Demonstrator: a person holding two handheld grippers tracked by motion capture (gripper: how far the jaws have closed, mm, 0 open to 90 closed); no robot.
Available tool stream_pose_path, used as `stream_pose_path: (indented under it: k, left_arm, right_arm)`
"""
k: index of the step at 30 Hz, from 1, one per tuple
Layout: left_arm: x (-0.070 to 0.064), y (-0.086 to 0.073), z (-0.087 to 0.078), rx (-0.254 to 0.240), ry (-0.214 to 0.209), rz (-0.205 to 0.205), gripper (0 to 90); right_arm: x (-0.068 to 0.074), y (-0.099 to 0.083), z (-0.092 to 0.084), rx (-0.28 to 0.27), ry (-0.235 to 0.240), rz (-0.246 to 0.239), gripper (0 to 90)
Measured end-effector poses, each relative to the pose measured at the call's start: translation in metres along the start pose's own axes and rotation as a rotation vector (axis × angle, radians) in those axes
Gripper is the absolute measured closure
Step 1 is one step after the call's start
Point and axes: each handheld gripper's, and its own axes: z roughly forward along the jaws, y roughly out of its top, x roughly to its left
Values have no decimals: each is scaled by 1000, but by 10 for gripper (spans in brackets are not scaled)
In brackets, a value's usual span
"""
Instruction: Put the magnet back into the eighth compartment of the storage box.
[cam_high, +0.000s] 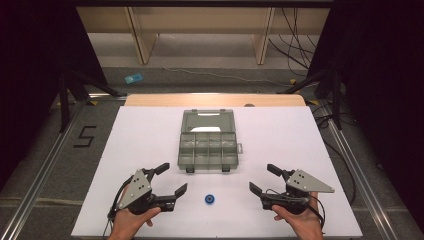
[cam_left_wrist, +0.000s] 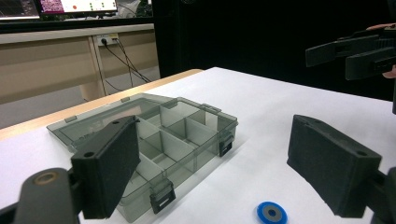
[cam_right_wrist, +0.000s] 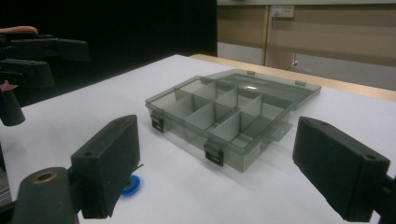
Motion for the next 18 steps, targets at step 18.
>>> stream_pose_path:
  k: [18]
  left_arm:
    - [0, 0, 0, 2, -1, 1, 164]
  right_arm:
    - [2, 0, 3, 10, 20, -19, 159]
